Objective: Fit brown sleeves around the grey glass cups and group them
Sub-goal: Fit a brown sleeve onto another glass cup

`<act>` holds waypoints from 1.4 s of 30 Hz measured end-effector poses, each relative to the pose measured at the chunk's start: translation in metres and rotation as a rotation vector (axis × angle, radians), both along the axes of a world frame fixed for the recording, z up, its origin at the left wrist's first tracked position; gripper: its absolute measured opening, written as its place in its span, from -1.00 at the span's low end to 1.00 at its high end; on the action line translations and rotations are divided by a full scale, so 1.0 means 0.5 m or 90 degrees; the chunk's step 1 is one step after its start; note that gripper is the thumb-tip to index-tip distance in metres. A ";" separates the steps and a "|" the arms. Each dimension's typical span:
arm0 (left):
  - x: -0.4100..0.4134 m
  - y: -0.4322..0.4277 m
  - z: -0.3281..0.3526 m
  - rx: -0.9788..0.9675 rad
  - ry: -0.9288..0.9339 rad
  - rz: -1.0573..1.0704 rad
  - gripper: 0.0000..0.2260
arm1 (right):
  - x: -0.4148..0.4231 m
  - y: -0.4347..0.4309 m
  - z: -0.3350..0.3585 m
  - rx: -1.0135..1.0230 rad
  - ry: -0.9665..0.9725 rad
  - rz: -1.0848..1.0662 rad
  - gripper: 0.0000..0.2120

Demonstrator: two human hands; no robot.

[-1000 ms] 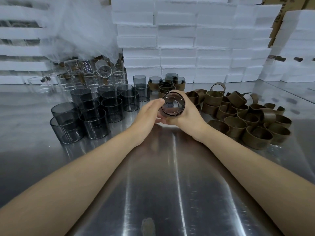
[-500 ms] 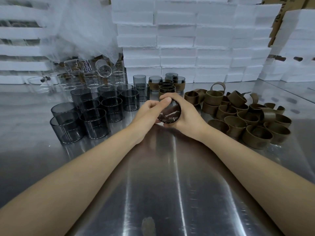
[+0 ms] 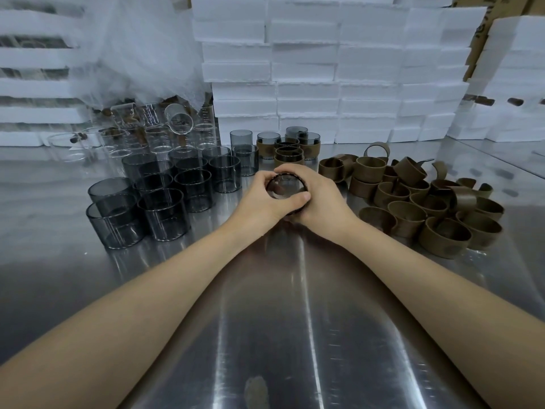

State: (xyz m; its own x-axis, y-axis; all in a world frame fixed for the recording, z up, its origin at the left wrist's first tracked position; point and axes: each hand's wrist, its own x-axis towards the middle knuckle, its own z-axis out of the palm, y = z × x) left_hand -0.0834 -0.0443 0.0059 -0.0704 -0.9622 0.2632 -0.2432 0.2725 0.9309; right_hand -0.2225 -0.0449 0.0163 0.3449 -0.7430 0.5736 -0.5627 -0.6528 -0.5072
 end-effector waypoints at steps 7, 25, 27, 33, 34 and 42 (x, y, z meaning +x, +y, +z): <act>0.000 0.002 -0.005 -0.050 -0.007 -0.020 -0.50 | 0.005 -0.008 -0.003 0.081 -0.098 -0.012 -0.46; 0.009 0.014 0.011 -0.149 -0.043 0.013 -0.57 | 0.004 -0.005 -0.008 0.292 -0.450 0.110 -0.39; 0.009 0.015 0.014 -0.148 -0.029 -0.005 -0.65 | 0.003 -0.005 -0.007 0.285 -0.437 0.110 -0.39; 0.016 0.009 0.013 -0.125 0.042 0.068 -0.73 | 0.010 0.001 -0.007 0.378 -0.470 0.162 -0.39; 0.016 0.009 0.014 -0.115 0.061 0.076 -0.69 | 0.012 0.002 -0.004 0.410 -0.477 0.170 -0.41; 0.006 0.019 0.009 -0.189 -0.078 -0.103 -0.40 | 0.013 0.006 0.014 0.683 -0.730 0.257 -0.42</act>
State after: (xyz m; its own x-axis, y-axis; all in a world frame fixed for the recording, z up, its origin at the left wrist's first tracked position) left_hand -0.0805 -0.0348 0.0104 -0.2631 -0.8190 0.5100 -0.2795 0.5706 0.7722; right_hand -0.2159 -0.0421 0.0233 0.3852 -0.9219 -0.0420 0.5233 0.2557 -0.8129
